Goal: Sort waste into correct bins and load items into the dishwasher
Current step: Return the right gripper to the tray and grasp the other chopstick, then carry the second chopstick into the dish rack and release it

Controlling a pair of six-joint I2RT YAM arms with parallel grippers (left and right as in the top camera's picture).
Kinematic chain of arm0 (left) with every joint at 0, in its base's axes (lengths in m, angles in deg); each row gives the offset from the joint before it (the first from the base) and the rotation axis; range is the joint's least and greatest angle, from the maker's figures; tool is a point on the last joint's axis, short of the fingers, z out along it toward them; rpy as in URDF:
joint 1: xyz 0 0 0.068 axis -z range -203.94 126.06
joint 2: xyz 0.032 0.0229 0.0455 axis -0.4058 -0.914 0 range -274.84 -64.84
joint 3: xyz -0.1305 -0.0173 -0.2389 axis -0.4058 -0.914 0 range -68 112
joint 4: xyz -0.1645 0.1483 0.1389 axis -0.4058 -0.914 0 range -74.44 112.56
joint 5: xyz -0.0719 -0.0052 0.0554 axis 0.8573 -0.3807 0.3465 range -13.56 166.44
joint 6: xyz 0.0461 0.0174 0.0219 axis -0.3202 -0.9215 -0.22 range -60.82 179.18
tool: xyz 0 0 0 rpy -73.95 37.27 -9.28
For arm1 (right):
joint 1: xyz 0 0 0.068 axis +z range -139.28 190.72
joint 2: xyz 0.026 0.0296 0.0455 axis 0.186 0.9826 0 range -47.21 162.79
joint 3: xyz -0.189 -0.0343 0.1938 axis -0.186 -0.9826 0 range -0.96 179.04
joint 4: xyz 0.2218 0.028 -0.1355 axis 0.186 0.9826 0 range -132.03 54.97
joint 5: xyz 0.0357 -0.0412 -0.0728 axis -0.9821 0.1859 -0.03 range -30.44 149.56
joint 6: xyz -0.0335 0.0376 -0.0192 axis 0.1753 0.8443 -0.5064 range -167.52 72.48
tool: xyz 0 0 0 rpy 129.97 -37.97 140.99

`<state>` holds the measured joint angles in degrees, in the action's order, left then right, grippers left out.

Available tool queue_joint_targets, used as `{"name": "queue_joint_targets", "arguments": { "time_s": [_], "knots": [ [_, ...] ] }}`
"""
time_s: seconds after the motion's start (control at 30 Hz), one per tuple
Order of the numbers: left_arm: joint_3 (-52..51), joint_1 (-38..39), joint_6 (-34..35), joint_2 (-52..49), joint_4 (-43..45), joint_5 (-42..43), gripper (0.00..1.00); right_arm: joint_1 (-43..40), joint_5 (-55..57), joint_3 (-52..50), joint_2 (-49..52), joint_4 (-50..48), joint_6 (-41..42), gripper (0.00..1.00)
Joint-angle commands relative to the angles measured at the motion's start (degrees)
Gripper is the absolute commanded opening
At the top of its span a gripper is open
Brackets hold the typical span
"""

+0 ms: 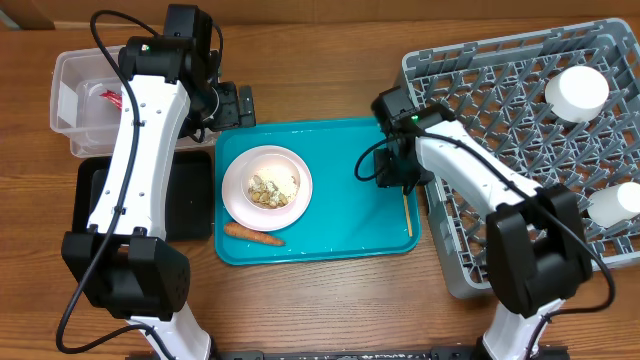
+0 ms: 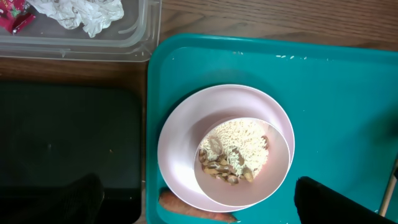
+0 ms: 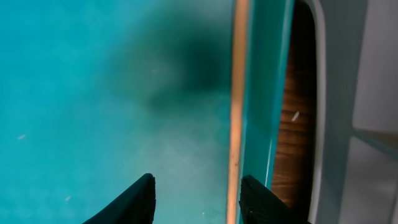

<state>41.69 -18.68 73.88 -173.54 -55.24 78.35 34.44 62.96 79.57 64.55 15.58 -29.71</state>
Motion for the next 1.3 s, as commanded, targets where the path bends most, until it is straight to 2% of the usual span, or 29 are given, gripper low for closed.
{"name": "queue_joint_targets", "arguments": {
  "time_s": [0.0, 0.53, 0.63, 0.73, 0.8, 1.07, 1.27],
  "knots": [
    [1.05, 0.39, 0.15, -0.35, 0.04, 0.66, 1.00, 0.33, 1.68, 0.04, 1.66, -0.28, 3.30, 0.46],
    [1.05, 0.39, 0.13, -0.35, 0.22, 0.66, 1.00, 0.33, 1.33, -4.26, 5.07, -1.64, 3.28, 0.46],
    [1.05, 0.39, 0.13, -0.35, 0.22, 0.66, 1.00, 0.33, 0.13, -4.90, 5.07, -1.60, 3.26, 0.37],
    [1.05, 0.39, 0.13, -0.35, 0.22, 0.66, 1.00, 0.33, -0.11, -4.87, 5.05, -1.81, 3.28, 0.15],
    [1.05, 0.39, 0.13, -0.35, 0.22, 0.66, 1.00, 0.33, -0.59, -4.87, 5.05, -2.03, 3.43, 0.06],
    [1.05, 0.39, 0.13, -0.35, 0.13, 0.66, 1.00, 0.33, -0.68, -1.68, 4.07, 0.31, 2.99, 0.04],
    [1.05, 0.39, 0.13, -0.35, 0.04, 0.66, 1.00, 0.26, -0.50, 7.52, -3.58, 6.54, -2.40, 0.04]
  ]
}}
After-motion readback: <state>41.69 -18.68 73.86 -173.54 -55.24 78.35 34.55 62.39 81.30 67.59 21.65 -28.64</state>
